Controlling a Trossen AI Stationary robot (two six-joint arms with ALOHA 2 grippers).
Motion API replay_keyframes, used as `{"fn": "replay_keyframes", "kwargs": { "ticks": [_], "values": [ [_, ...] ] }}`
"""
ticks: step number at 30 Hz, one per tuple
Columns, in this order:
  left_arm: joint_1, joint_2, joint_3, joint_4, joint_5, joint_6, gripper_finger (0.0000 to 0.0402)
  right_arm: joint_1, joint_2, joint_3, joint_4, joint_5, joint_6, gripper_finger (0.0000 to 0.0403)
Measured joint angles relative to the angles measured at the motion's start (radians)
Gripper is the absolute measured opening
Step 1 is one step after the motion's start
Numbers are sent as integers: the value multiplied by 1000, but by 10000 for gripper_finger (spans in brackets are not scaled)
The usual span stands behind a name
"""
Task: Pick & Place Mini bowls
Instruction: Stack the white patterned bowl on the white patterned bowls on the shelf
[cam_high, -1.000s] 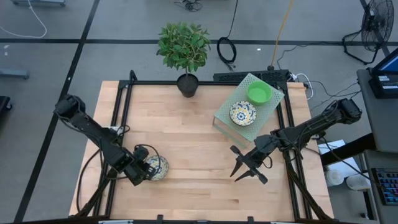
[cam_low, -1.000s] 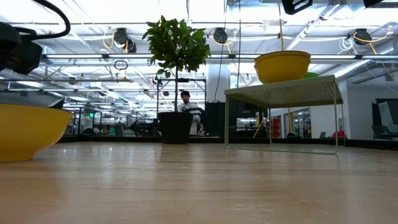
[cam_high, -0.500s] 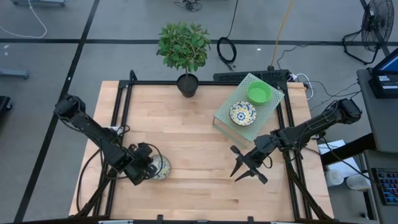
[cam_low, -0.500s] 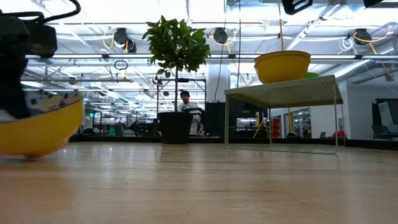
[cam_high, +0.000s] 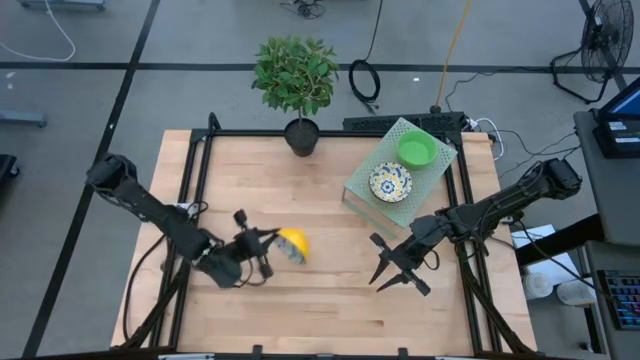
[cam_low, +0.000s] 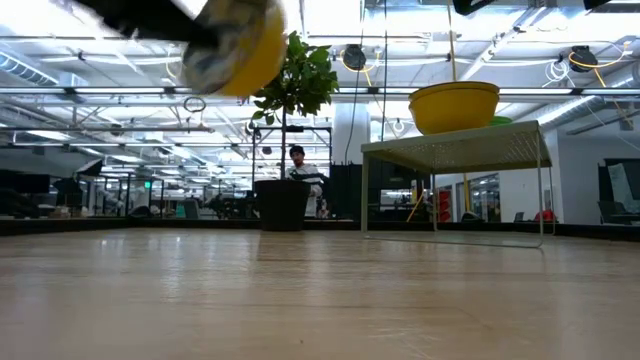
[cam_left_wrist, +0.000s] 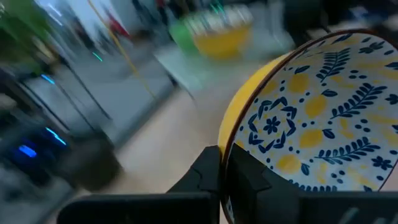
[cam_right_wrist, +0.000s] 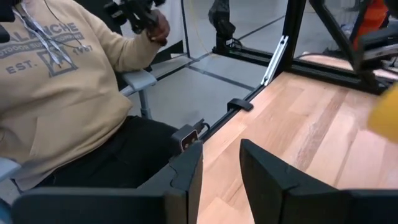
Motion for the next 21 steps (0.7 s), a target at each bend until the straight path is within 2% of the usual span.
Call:
{"fn": "replay_keyframes", "kwargs": {
  "ticks": [3,5,7,9,11,13,16,21],
  "values": [
    [57,0,6,265,-21,286,10,5,5,0,18,31,0,93],
    [97,4,6,400,-11,420,10,23,18,0,36,127,-1,94],
    [129,16,6,483,-10,520,10,50,34,0,42,285,-21,95],
    [153,24,6,542,-24,600,10,79,52,1,54,494,-63,98],
    [175,32,10,583,-35,647,10,107,64,1,55,703,-118,105],
    [195,50,35,583,-73,677,10,125,70,1,72,854,-186,119],
    [218,96,93,573,-157,753,10,142,81,2,119,950,-254,155],
    [232,228,218,576,-232,884,10,136,120,2,163,1026,-302,239]
  ]
}}
